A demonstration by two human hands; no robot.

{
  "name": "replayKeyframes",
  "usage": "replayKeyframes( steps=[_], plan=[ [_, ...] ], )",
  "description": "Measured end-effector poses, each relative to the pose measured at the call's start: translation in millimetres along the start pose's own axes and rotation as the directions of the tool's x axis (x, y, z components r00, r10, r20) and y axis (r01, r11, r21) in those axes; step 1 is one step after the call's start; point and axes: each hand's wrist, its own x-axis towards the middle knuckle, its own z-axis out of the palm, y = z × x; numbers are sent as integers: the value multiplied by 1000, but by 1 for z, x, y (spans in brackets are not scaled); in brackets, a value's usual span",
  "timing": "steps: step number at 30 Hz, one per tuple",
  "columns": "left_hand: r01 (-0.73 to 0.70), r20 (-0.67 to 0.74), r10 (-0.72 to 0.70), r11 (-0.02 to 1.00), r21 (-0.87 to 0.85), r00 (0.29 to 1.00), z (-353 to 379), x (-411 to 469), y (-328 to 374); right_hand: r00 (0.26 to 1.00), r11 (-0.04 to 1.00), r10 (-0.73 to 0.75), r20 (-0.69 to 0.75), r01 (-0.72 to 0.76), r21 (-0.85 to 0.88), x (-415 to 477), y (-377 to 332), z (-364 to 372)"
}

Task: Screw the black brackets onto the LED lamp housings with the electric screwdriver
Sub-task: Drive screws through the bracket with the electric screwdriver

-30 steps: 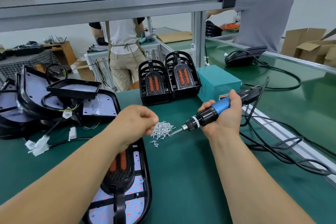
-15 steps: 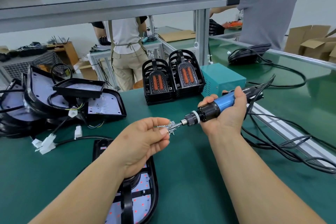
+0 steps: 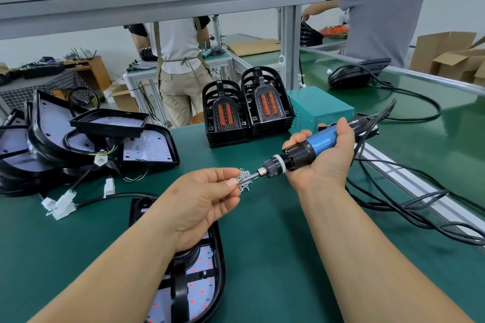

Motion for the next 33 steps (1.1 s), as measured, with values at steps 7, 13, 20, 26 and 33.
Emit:
replayKeyframes(
  steps=[7,13,20,26,33],
  plan=[
    [17,6,-17,1000,-14,1000,-1,-2,1,1000,1000,-7,2,7,-7,-1,0,1],
    [24,-32,-22,998,64,999,0,-2,2,1000,998,-21,15,22,-53,-3,0,1],
    [23,-106,-9,991,135,994,2,-1,1,997,993,-51,49,55,-100,-7,1,4],
    [10,-155,13,989,146,988,4,3,-2,990,986,-97,104,109,-123,-11,4,7],
    [-139,-162,290,788,599,943,-33,-14,33,989,983,-101,108,116,-143,-10,4,5]
  ],
)
